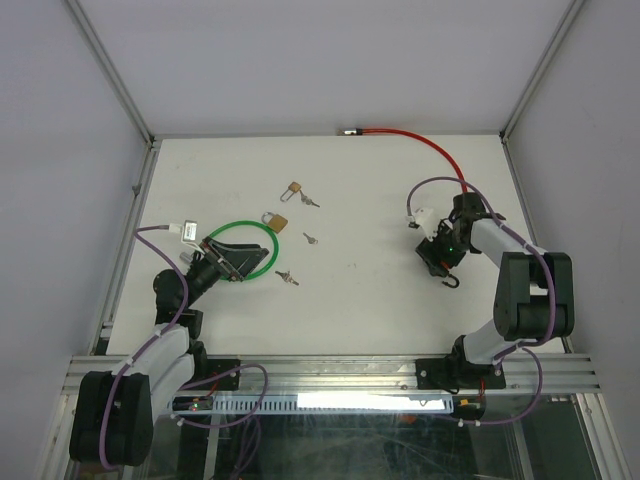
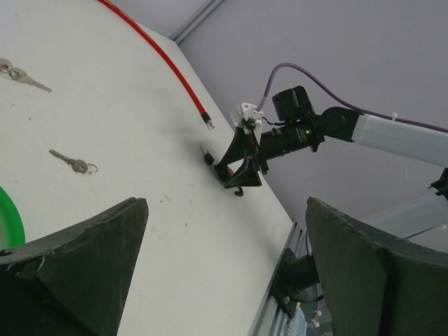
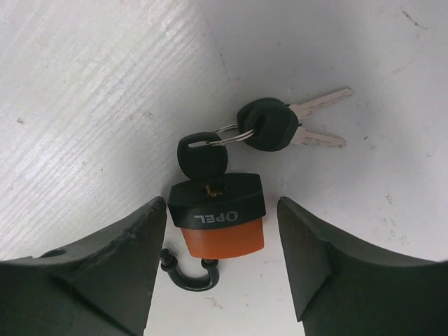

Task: Lock with the key
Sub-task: Pick up the lock from the center of the board.

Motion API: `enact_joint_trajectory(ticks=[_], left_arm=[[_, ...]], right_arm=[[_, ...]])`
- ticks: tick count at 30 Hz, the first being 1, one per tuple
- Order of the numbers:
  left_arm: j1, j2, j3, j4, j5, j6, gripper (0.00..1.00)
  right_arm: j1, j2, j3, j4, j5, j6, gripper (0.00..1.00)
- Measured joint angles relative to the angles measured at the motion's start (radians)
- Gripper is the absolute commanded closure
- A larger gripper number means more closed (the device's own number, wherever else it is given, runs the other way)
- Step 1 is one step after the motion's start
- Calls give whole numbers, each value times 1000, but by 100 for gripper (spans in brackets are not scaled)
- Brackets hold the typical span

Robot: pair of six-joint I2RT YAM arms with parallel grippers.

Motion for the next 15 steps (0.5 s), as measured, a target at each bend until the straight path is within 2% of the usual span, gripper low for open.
enact_joint_trajectory(ticks=[5, 8, 10, 15], left_arm=[[0, 0, 0, -7, 0, 0, 1], [0, 0, 0, -14, 0, 1, 1], [0, 0, 0, -17, 0, 1, 1], [0, 0, 0, -21, 0, 1, 1]], right_arm=[[2, 5, 0, -2, -5, 0, 39], [2, 6, 0, -4, -8, -1, 45], [2, 6, 0, -7, -10, -2, 50], [3, 6, 2, -8, -15, -6, 75]])
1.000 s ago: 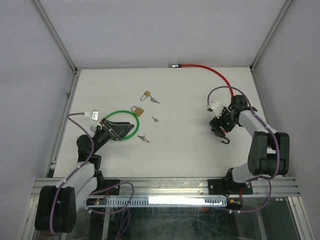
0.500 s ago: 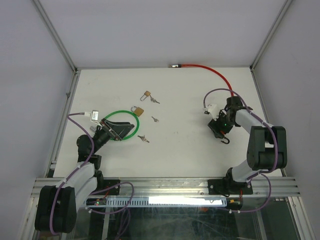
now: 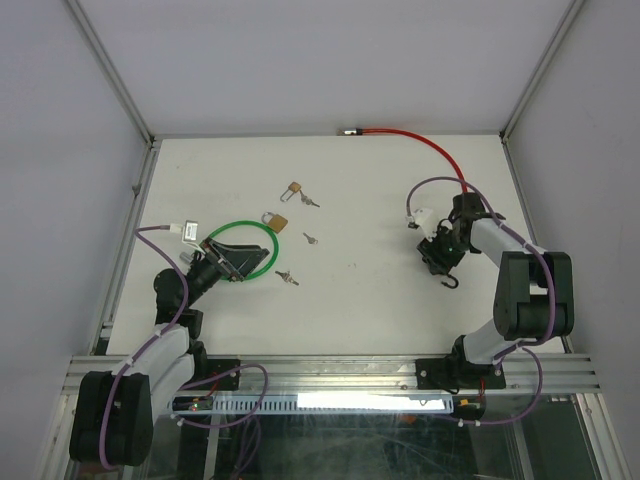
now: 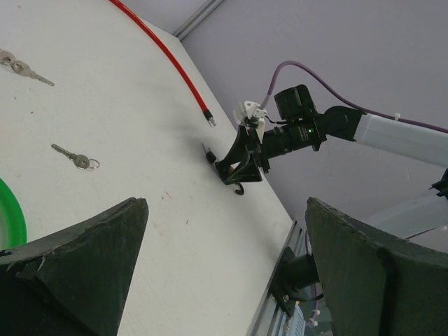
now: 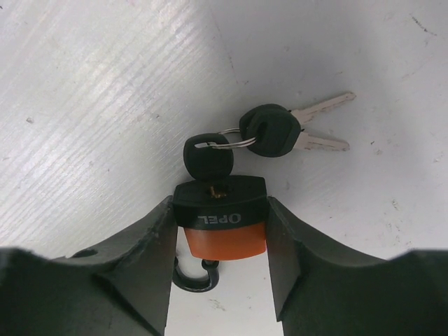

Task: Lock with the key
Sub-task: Pick up the lock from the center of the board.

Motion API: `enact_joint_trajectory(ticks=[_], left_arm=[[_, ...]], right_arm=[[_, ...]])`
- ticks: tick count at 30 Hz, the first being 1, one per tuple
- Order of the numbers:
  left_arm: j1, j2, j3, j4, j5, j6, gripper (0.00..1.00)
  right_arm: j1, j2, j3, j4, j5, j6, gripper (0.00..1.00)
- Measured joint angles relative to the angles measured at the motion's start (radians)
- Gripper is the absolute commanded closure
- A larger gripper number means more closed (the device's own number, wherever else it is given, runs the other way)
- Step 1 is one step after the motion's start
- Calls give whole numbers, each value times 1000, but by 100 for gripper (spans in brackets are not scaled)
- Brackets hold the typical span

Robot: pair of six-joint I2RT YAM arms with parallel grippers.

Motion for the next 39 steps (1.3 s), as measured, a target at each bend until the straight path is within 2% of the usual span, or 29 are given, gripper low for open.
enact_joint_trajectory(ticks=[6, 14, 22, 30, 39], left_arm=[[0, 0, 0, 1, 0, -1, 1], [0, 4, 0, 23, 1, -16, 1], [-16, 34, 0, 125, 27, -58, 2], [-126, 60, 1, 248, 51, -78, 4], [-305, 144, 20, 389, 51, -25, 3]], right_arm=[[0, -13, 0, -10, -51, 0, 100], [0, -151, 1, -25, -270, 3, 100], [38, -255, 16, -43, -625, 3, 100], [200, -209, 190, -100, -882, -12, 100], [354, -136, 348, -113, -1051, 28, 100]])
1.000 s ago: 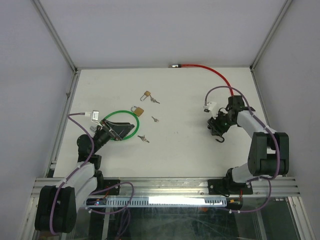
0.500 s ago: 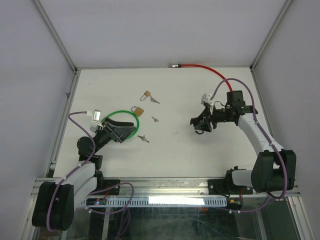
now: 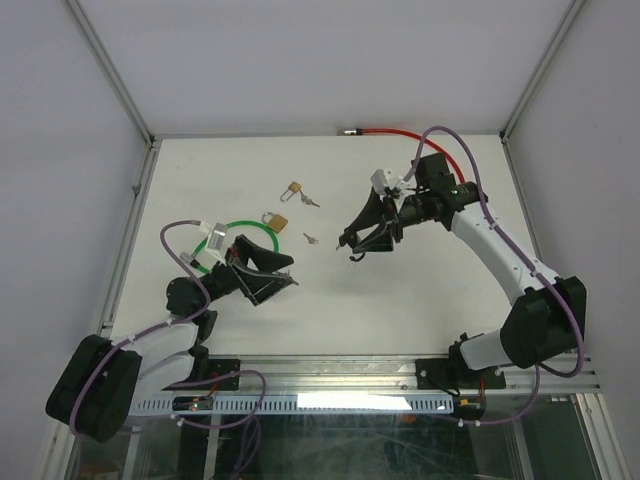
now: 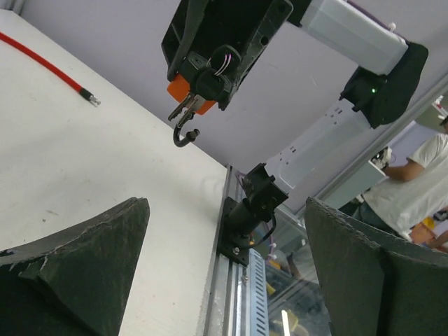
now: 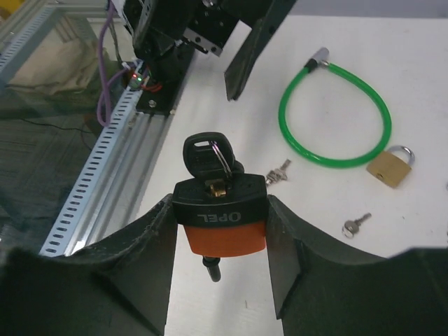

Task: Lock with the key
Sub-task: Pick up the lock from the center of the board.

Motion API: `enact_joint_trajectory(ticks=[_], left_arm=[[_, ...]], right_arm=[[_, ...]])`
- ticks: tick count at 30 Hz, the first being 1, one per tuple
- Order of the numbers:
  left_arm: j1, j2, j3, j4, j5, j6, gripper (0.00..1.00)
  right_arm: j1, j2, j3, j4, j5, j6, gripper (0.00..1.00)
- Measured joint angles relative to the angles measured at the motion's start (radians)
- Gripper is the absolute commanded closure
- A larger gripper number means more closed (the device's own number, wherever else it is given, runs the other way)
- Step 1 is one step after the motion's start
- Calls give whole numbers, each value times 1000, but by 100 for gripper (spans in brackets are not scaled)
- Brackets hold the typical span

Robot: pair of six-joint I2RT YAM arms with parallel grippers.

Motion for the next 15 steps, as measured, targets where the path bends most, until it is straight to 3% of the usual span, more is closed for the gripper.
enact_joint_trajectory(ticks=[6, 15], left_arm=[[-79, 75, 68, 40, 1, 93, 3], [-90, 260, 176, 90, 80, 157, 3]], right_arm=[[51, 31, 66, -82, -66, -49, 100], [97, 40, 153, -209, -79, -138, 100]])
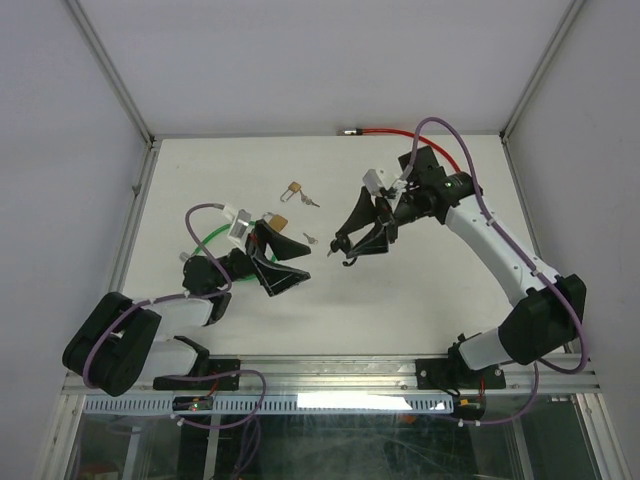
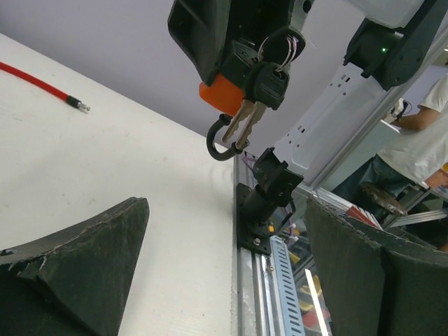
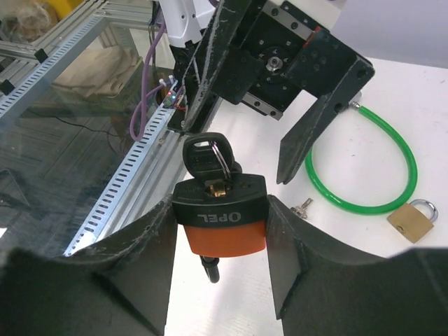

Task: Lock with the key
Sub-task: Pick up the lock from the center of the board.

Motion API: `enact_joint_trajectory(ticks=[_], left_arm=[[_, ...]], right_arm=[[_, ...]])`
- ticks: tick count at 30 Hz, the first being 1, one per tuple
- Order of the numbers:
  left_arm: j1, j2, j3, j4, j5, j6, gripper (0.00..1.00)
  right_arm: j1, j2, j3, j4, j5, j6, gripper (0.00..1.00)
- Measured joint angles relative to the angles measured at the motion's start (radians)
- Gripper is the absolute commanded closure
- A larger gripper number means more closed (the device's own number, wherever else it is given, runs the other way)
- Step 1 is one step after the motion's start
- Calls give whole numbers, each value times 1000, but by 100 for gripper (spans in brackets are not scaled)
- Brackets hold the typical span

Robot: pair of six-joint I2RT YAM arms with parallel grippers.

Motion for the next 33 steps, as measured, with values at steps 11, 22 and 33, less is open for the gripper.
enact_joint_trajectory(ticks=[11, 22, 33], left_arm=[[-192, -61, -21, -5, -241, 241, 1], [-356, -2, 65, -21, -451, 353, 19], [-372, 114, 141, -66, -499, 356, 41]], right_arm=[[13, -117, -156, 580, 94, 673, 100], [19, -138, -278, 972, 153, 1101, 100], [8, -172, -371, 1249, 159, 1347, 100]])
